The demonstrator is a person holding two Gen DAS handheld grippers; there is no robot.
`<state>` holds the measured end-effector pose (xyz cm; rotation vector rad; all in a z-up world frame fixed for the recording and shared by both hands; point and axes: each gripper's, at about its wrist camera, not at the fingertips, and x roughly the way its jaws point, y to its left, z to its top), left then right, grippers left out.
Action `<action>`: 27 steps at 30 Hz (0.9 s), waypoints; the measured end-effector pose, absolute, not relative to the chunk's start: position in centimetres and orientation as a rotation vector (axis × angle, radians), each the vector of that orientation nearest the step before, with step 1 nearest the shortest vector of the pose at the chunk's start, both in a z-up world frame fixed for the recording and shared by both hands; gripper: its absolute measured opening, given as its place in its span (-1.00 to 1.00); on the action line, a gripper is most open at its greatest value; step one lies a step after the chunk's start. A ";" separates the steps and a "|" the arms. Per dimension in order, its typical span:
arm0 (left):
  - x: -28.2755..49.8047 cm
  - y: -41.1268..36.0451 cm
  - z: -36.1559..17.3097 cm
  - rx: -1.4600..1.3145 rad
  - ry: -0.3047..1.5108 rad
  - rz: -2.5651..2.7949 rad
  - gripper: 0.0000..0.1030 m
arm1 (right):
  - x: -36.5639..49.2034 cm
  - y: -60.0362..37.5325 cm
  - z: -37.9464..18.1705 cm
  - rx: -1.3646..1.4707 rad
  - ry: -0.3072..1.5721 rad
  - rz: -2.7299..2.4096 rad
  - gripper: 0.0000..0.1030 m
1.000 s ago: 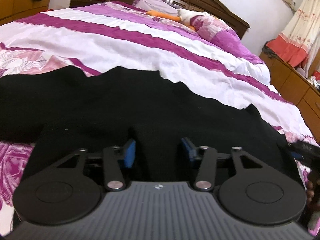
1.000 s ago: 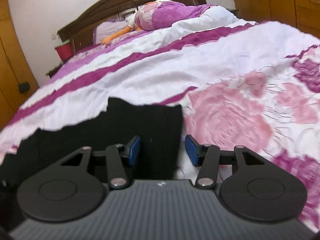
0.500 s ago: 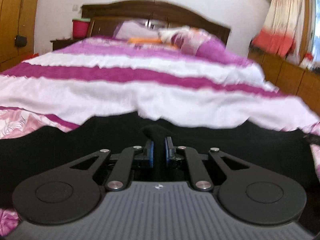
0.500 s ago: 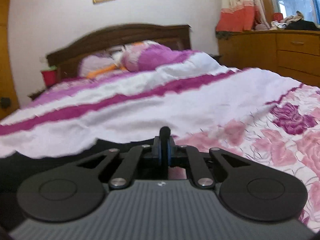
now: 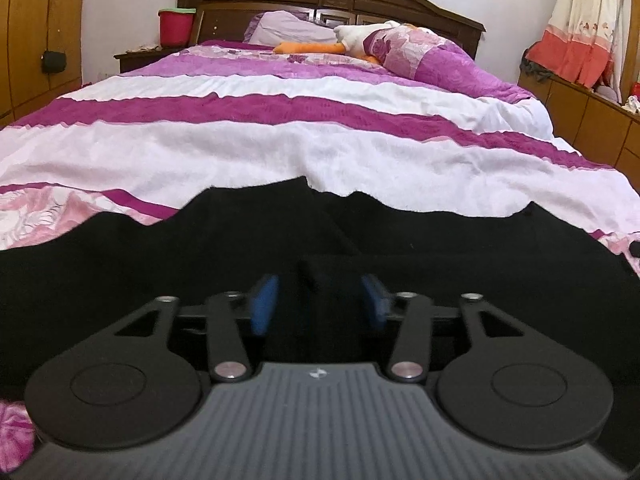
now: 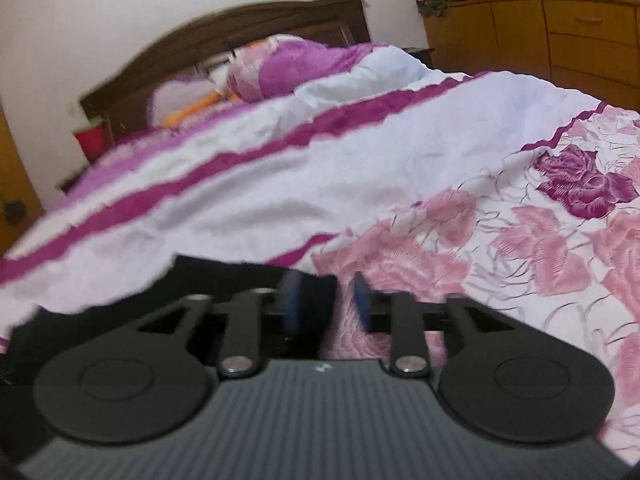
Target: Fold small clothes
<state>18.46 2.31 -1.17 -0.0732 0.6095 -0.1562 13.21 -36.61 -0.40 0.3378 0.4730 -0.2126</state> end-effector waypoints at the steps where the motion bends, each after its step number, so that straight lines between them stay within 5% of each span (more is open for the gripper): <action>1: 18.0 2.4 -0.9 -0.074 0.608 -0.161 0.18 | 12.7 -36.7 0.0 0.338 0.470 -0.193 0.03; 12: 14.6 2.6 -0.3 -0.136 0.620 -0.165 0.20 | 9.4 -31.2 -1.6 0.105 0.603 -0.016 -0.04; 13: 14.5 2.4 -0.3 -0.136 0.619 -0.168 0.20 | 9.2 -30.9 -2.0 0.092 0.599 -0.010 -0.22; 14: 14.4 2.3 -0.2 -0.138 0.619 -0.173 0.20 | 9.1 -30.7 -2.1 0.078 0.592 -0.001 -0.81; 27: 14.9 0.4 -2.0 -0.069 0.627 -0.170 0.25 | 8.5 -34.5 -3.5 0.058 0.562 -0.217 -0.94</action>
